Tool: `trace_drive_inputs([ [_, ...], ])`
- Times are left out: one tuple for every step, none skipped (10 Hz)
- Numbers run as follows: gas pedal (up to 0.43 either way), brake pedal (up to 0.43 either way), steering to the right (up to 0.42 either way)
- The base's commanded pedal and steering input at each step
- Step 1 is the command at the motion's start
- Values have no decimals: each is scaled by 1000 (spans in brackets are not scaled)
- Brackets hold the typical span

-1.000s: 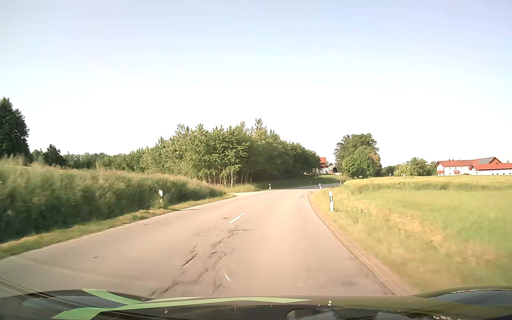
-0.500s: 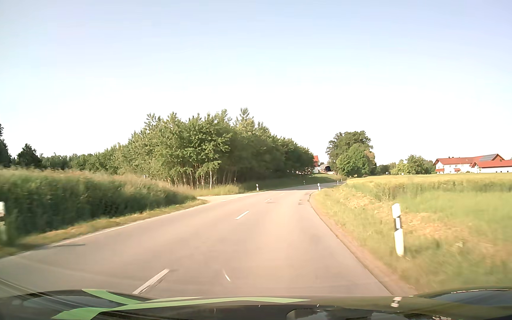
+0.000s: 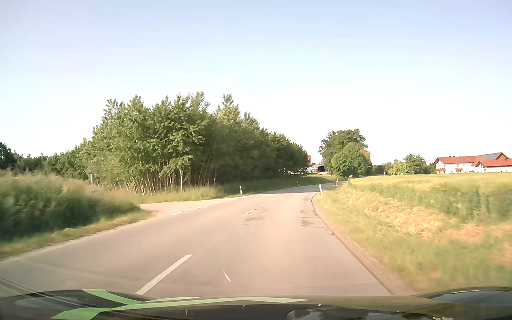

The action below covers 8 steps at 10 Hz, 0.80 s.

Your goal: Follow the waypoints while adhering to traffic rules and regulations

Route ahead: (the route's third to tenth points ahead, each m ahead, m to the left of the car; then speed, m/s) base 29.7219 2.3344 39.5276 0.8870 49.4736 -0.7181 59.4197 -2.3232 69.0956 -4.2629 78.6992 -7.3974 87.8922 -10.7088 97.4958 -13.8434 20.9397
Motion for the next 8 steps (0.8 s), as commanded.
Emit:
trace_drive_inputs([
  [177,0,15],
  [177,0,16],
  [138,0,17],
  [118,0,17],
  [118,0,17],
  [118,0,17],
  [118,0,19],
  [130,0,20],
])
